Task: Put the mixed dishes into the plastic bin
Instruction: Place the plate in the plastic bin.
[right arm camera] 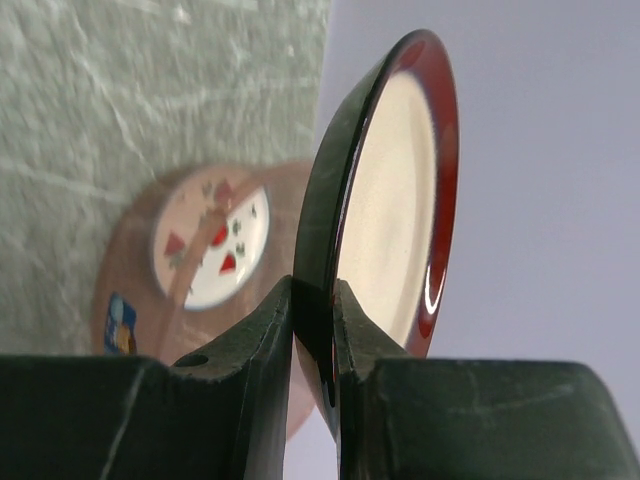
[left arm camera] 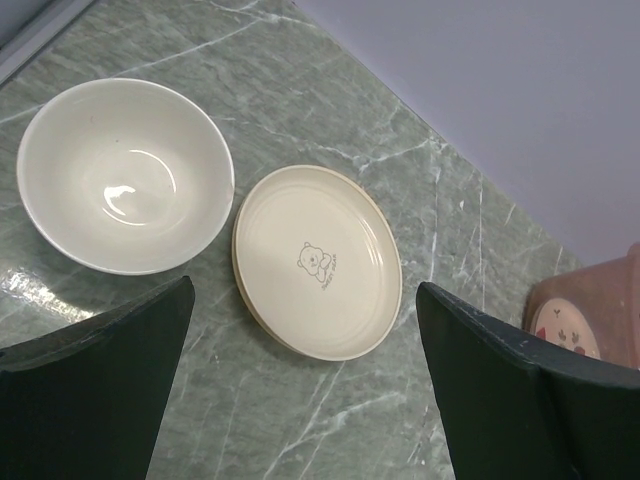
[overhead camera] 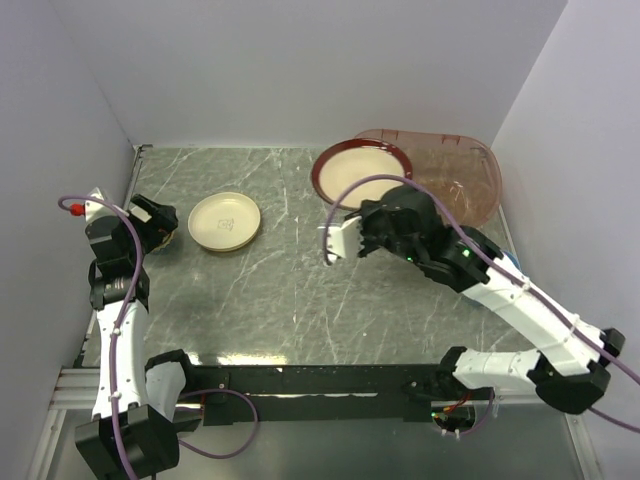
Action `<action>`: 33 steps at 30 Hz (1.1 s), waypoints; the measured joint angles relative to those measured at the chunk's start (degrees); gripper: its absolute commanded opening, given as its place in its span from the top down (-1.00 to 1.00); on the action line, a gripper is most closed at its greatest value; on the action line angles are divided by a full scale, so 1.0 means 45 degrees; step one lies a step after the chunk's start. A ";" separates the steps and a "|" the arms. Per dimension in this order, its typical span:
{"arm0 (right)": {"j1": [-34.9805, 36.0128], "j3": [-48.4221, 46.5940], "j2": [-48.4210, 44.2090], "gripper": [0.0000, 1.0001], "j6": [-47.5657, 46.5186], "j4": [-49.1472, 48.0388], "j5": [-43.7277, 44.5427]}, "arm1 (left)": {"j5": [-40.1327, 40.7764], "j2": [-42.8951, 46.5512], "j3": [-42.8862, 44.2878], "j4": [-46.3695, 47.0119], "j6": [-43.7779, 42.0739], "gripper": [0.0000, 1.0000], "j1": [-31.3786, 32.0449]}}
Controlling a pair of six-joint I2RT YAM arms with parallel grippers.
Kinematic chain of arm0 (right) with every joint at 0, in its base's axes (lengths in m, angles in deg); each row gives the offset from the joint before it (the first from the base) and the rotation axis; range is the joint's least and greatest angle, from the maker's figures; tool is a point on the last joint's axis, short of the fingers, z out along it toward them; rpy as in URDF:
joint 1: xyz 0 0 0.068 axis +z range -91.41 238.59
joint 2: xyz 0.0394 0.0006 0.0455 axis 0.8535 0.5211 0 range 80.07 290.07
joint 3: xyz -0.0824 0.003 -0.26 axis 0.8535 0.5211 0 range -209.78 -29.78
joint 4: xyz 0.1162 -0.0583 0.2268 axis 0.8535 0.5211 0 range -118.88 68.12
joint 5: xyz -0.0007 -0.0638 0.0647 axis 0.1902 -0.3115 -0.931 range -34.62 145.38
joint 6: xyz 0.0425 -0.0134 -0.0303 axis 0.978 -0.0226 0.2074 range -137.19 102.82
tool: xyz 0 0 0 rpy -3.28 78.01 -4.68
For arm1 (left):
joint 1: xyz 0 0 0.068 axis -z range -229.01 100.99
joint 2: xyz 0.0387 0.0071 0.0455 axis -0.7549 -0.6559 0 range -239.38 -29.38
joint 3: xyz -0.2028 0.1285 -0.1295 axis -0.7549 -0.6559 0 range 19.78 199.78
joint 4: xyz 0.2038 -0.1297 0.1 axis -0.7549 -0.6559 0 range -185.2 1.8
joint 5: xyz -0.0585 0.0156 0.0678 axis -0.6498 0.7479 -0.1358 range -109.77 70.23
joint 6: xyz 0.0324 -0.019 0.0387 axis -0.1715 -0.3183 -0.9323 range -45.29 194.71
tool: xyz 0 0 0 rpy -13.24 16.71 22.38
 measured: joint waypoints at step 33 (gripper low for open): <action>-0.9539 0.3361 0.1214 1.00 -0.3857 -0.2064 -0.7373 | -0.0457 0.0000 -0.0034 0.0015 0.0000 -0.99 0.0063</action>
